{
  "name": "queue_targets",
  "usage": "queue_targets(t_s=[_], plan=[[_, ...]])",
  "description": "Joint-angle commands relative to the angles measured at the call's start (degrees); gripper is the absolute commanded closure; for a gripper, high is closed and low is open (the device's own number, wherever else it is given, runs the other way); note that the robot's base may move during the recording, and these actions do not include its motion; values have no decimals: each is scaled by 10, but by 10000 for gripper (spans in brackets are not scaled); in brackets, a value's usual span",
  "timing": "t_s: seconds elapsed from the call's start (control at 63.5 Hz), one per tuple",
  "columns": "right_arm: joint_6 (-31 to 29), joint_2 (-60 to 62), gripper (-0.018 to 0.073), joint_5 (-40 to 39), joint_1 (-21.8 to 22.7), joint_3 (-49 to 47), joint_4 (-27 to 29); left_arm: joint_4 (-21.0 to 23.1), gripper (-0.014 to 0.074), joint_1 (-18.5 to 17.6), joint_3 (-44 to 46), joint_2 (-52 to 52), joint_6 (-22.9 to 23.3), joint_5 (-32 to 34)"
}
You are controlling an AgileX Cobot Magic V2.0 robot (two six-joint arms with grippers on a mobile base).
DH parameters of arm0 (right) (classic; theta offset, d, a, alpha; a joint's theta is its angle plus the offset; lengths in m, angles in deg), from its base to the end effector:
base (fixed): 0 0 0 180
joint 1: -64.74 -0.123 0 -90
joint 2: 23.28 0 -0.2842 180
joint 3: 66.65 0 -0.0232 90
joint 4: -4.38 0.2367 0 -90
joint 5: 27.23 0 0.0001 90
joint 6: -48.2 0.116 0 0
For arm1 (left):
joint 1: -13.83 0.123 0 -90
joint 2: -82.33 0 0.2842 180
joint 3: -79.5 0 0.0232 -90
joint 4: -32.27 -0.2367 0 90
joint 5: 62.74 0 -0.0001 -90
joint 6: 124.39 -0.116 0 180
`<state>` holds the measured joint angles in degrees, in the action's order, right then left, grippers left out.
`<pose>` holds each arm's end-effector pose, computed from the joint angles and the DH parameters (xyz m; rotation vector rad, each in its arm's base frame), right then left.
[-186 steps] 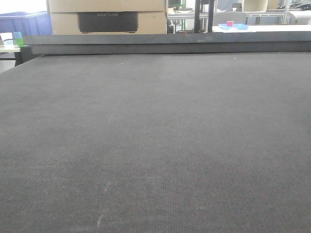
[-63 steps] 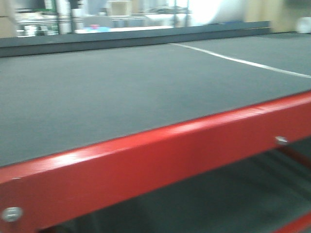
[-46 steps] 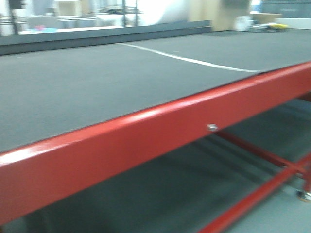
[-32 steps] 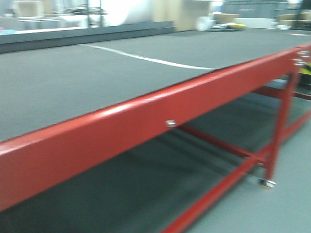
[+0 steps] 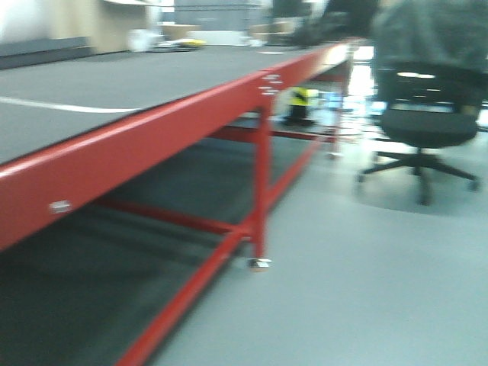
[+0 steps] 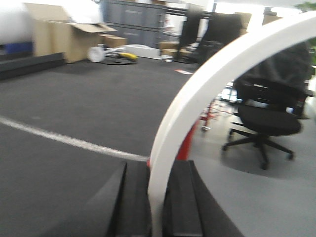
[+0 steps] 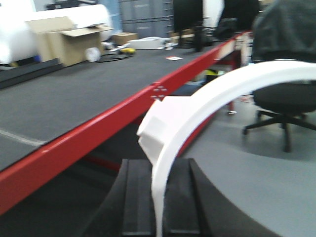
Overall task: Grab PVC pipe and place in blue bin
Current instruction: 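Drive the base away from the table holding the pipe, then drive the base toward the steel shelf of blue bins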
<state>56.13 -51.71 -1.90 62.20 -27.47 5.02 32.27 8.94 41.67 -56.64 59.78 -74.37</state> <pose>0.0758 0.0039 0.3639 0.0809 1.6222 0.1524 0.1289 -0.0110 0.3770 0.0099 1.5807 -0.1238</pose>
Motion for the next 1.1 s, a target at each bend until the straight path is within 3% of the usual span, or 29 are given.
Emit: queue_targets(t_s=[0.0,1.087], plan=[[-5,3,727,-17,1,1,-6,0,707,1,0,-2,-1,16],[-5,3,727,-17,1,1,-6,0,707,1,0,-2,-1,19]])
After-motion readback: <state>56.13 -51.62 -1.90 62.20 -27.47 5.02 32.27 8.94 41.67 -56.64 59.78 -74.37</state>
